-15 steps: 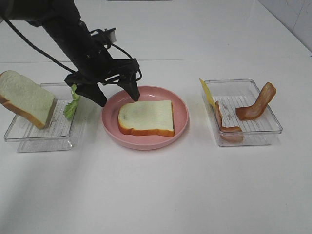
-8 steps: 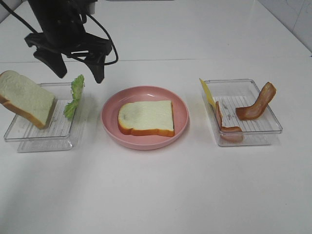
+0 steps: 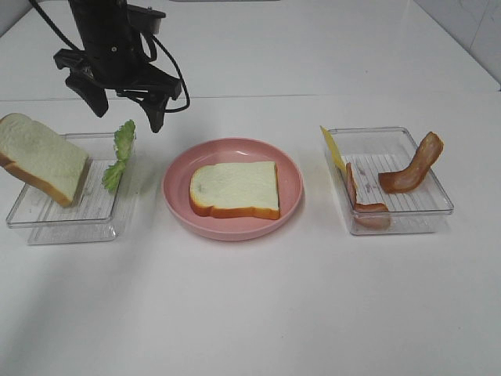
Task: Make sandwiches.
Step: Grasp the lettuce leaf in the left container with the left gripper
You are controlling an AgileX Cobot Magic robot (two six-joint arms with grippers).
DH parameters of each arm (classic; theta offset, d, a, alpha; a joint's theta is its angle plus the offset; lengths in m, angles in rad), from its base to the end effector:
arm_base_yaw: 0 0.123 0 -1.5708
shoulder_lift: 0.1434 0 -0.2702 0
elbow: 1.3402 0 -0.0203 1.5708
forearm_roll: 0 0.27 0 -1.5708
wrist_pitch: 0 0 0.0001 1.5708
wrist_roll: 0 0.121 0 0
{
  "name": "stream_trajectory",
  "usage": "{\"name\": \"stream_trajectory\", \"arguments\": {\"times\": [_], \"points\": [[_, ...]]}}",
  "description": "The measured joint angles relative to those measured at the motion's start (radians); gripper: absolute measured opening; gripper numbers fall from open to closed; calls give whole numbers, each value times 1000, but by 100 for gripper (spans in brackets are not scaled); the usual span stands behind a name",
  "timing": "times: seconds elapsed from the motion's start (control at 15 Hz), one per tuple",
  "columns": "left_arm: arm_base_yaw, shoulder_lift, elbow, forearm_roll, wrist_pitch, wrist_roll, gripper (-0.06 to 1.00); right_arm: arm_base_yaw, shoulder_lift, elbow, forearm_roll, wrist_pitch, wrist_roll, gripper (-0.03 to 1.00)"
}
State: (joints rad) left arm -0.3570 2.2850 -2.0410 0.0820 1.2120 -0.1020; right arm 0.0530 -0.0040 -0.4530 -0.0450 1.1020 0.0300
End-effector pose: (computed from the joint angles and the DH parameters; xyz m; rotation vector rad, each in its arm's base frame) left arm 0.4703 -0.1655 0.1595 0.4026 2.8988 0.0461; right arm 0.0556 -0.0019 0.2537 -0.0224 2.1276 -0.0057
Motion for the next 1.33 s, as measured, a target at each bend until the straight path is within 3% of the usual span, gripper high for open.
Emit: {"name": "stream_trajectory", "arguments": {"times": [0.67, 0.87, 1.2, 1.33], "points": [[47, 55, -2, -64, 0, 11, 69, 0, 0, 0, 0, 0, 0, 89], [47, 85, -3, -82, 1, 15, 52, 0, 0, 0, 0, 0, 0, 89], [47, 86, -3, -68, 1, 31, 3, 0, 0, 0, 0, 0, 0, 89], [47, 86, -3, -68, 1, 39, 1, 0, 0, 0, 0, 0, 0, 89]]}}
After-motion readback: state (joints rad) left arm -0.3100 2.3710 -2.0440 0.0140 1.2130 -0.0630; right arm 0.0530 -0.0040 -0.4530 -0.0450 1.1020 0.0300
